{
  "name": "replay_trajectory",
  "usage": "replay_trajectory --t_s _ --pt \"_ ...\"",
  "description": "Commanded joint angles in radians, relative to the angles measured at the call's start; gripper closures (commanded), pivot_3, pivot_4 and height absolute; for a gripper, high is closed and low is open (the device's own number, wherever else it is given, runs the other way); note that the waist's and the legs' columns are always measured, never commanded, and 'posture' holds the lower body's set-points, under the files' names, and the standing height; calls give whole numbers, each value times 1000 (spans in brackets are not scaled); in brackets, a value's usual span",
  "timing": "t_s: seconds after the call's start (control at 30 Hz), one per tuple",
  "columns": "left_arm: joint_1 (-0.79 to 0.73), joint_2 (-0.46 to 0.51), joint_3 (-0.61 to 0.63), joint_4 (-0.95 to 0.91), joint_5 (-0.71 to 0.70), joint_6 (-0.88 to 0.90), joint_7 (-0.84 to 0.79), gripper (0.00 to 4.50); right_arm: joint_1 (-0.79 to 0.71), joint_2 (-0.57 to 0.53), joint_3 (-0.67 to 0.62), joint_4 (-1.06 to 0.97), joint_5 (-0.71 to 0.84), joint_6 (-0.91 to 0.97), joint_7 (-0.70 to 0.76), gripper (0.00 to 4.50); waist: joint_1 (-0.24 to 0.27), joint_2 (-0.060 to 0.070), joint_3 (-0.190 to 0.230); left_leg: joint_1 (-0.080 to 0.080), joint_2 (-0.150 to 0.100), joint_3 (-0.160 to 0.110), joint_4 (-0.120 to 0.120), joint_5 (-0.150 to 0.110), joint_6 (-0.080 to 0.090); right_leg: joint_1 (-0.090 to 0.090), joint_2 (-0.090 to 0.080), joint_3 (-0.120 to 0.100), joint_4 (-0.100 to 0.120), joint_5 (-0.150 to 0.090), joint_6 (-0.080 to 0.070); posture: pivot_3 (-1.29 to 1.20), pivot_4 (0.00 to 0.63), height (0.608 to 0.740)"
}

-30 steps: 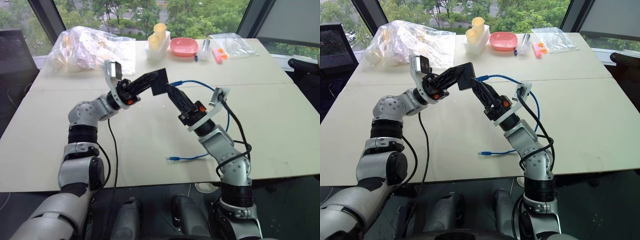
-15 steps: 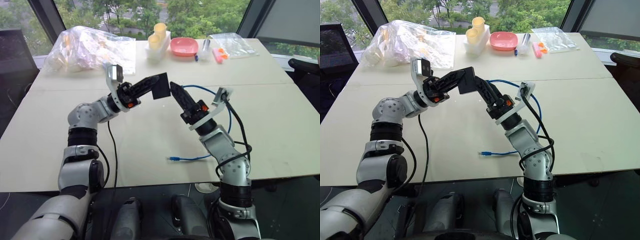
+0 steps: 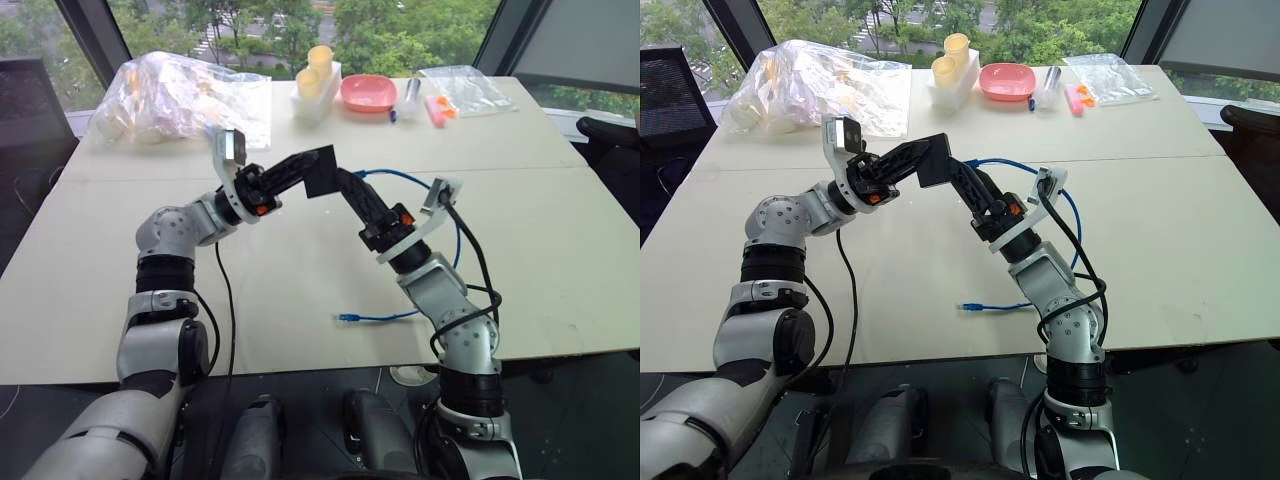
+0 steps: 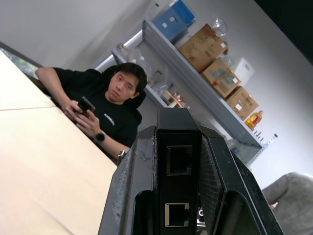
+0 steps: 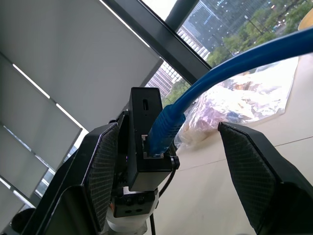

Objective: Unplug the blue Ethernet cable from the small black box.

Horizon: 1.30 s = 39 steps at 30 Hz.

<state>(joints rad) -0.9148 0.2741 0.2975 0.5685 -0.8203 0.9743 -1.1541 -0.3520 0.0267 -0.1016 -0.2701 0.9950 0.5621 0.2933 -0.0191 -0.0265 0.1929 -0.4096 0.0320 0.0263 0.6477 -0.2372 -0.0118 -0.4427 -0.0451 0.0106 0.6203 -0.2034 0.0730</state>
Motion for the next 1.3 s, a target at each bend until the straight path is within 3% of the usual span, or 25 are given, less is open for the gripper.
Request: replay_trajectory --t_s 0.03,0.2,0.43,0.77,0.93,1.17,1.3 --pt "-25 3 20 -14 -31 -4 -4 4004 0 4 3 -14 5 -11 14 1121 0 0 0 0 0 0 0 0 0 0 0 0 0 0 0 0 150 740" --pt "-27 4 19 -14 -29 -4 -6 4004 1 7 2 -11 5 -15 22 1121 0 0 0 0 0 0 0 0 0 0 0 0 0 0 0 0 150 740" --pt "-28 3 20 -14 -30 -3 0 4004 4 6 9 -7 -9 -17 28 4472 0 0 0 0 0 0 0 0 0 0 0 0 0 0 0 0 150 740" --pt "-38 23 35 5 -20 -22 9 4004 -5 -8 -10 9 -43 -37 11 4472 0 0 0 0 0 0 0 0 0 0 0 0 -1 0 0 0 150 740" --pt "-33 143 38 21 -11 2 -50 4004 -48 -72 -158 51 -24 -94 -37 4472 -4 0 0 0 0 0 0 0 0 0 0 0 -1 0 0 0 150 740" --pt "-33 209 -34 32 22 5 -120 4004 -65 -129 -208 87 -25 -96 -39 4472 4 0 0 0 0 0 -2 0 0 0 -1 0 -3 0 0 0 150 740" --pt "4 97 -179 -11 289 -417 55 4004 -64 -192 -175 155 -120 -9 -139 4472 10 0 0 0 0 1 -1 0 0 1 -2 0 -3 0 -1 0 150 740"
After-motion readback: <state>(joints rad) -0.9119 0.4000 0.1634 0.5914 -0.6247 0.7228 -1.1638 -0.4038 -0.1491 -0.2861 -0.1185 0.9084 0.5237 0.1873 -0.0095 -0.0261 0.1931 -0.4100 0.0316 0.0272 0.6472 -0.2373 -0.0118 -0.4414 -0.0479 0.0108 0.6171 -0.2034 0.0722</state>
